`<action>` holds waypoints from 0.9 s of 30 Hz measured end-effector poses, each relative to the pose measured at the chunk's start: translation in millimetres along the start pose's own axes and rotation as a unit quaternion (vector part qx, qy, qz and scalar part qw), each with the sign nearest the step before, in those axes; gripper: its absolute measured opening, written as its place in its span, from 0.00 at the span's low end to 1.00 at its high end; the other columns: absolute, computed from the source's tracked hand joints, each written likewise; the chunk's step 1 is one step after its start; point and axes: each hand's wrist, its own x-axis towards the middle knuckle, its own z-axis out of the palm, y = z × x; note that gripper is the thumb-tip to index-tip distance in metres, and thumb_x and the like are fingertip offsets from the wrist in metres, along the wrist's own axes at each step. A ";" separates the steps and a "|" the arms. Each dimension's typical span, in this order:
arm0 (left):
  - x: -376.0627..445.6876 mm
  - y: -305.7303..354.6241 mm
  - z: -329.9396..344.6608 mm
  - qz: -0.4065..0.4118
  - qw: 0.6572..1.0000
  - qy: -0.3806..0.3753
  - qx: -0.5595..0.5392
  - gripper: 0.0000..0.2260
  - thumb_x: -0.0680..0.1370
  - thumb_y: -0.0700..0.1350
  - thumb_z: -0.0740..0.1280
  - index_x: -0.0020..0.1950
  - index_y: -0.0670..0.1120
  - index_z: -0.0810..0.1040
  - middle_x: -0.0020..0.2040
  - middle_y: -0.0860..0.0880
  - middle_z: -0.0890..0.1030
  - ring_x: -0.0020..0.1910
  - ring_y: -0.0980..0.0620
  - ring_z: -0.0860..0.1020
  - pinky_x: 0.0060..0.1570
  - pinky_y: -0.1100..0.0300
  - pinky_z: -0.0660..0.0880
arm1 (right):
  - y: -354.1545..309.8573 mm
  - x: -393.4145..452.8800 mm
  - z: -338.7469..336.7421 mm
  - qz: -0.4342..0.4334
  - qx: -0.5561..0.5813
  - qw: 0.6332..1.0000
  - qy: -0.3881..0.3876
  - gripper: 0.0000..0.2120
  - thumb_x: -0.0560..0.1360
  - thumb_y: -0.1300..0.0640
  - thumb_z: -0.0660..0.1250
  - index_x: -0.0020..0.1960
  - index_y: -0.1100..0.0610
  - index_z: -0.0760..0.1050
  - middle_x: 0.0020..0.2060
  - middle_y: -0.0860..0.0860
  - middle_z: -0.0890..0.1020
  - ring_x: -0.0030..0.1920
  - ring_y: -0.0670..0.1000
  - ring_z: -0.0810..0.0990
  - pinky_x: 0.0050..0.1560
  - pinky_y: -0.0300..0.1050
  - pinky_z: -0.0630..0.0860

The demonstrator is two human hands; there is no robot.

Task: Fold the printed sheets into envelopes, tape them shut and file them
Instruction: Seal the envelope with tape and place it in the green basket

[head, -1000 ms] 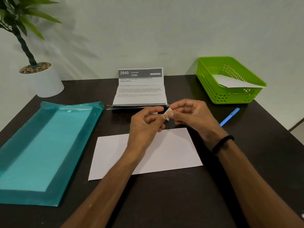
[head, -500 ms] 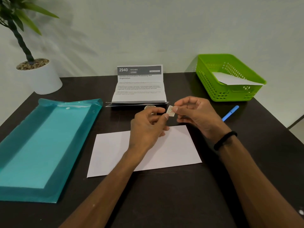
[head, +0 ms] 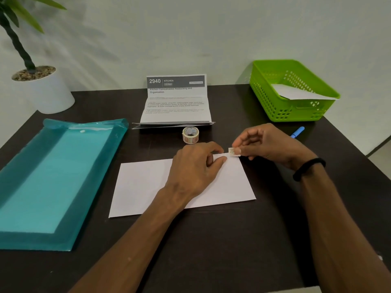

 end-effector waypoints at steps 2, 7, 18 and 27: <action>-1.3 1.1 -0.6 0.019 1.000 -0.009 0.001 0.13 0.80 0.57 0.71 0.62 0.57 0.82 0.39 0.56 0.80 0.41 0.55 0.78 0.50 0.54 0.81 | -1.6 0.4 0.5 -0.001 -0.018 1.000 -0.015 0.08 0.72 0.59 0.80 0.50 0.58 0.86 0.45 0.56 0.88 0.43 0.48 0.85 0.41 0.39 0.82; -3.1 2.5 -2.2 0.044 0.999 -0.015 0.007 0.12 0.80 0.56 0.70 0.64 0.58 0.82 0.38 0.55 0.79 0.40 0.54 0.77 0.48 0.50 0.80 | -4.9 -0.2 -0.8 0.003 -0.036 0.999 -0.033 0.09 0.71 0.62 0.81 0.50 0.58 0.86 0.44 0.55 0.89 0.44 0.49 0.86 0.46 0.40 0.83; -2.7 3.0 -2.3 0.048 0.998 -0.028 0.022 0.11 0.82 0.53 0.68 0.64 0.57 0.82 0.41 0.56 0.79 0.41 0.53 0.77 0.49 0.51 0.80 | -8.2 -0.3 -1.0 0.011 -0.053 0.998 -0.044 0.11 0.70 0.63 0.82 0.50 0.57 0.86 0.45 0.54 0.89 0.45 0.48 0.86 0.52 0.42 0.83; -3.3 4.1 -4.2 0.076 0.993 -0.056 0.065 0.15 0.82 0.47 0.64 0.67 0.57 0.82 0.45 0.53 0.81 0.42 0.52 0.77 0.42 0.50 0.78 | -7.7 1.3 -1.0 0.002 -0.064 0.997 -0.047 0.11 0.69 0.64 0.82 0.50 0.57 0.86 0.44 0.54 0.88 0.42 0.45 0.85 0.50 0.38 0.82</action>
